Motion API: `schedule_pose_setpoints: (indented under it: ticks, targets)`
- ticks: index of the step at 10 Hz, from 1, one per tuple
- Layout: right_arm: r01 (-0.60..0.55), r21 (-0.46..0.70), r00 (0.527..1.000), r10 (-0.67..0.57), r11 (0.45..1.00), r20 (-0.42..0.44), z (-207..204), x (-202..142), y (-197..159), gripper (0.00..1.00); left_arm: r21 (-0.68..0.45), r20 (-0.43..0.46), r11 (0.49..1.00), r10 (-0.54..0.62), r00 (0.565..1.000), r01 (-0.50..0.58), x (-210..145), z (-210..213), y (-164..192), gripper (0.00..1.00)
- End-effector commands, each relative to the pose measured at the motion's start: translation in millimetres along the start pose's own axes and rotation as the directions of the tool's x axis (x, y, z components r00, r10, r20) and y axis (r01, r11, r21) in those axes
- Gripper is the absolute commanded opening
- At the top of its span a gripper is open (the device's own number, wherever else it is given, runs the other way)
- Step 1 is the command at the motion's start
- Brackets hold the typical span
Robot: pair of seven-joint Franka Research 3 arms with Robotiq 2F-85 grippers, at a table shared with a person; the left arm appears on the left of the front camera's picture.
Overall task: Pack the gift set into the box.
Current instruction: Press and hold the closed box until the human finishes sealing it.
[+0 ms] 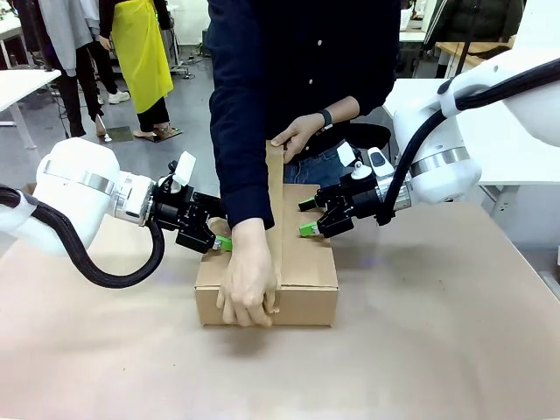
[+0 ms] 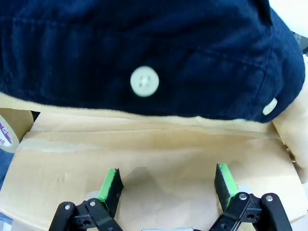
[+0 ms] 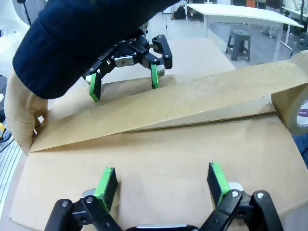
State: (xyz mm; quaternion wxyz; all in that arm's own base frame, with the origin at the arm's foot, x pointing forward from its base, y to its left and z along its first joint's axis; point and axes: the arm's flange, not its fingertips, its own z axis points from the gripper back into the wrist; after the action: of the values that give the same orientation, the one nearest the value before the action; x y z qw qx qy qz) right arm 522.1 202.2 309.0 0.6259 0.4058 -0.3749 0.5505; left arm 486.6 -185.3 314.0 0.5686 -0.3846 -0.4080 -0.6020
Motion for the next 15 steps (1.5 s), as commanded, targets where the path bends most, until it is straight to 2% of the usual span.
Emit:
schedule_pose_setpoints:
  ticks: [1, 15]
  targets:
    - [-0.003, 0.0, 1.0, 0.003, 1.0, -0.003, -0.7, -0.9, 0.7, 1.0, 0.002, 0.0, 1.0, -0.015, 1.0, 0.015, -1.6, 0.4, -3.4, 1.0]
    - [-0.003, 0.0, 1.0, 0.003, 1.0, -0.003, -0.7, -0.9, 0.7, 1.0, 0.002, 0.0, 1.0, -0.015, 1.0, 0.015, -1.6, 0.4, -3.4, 1.0]
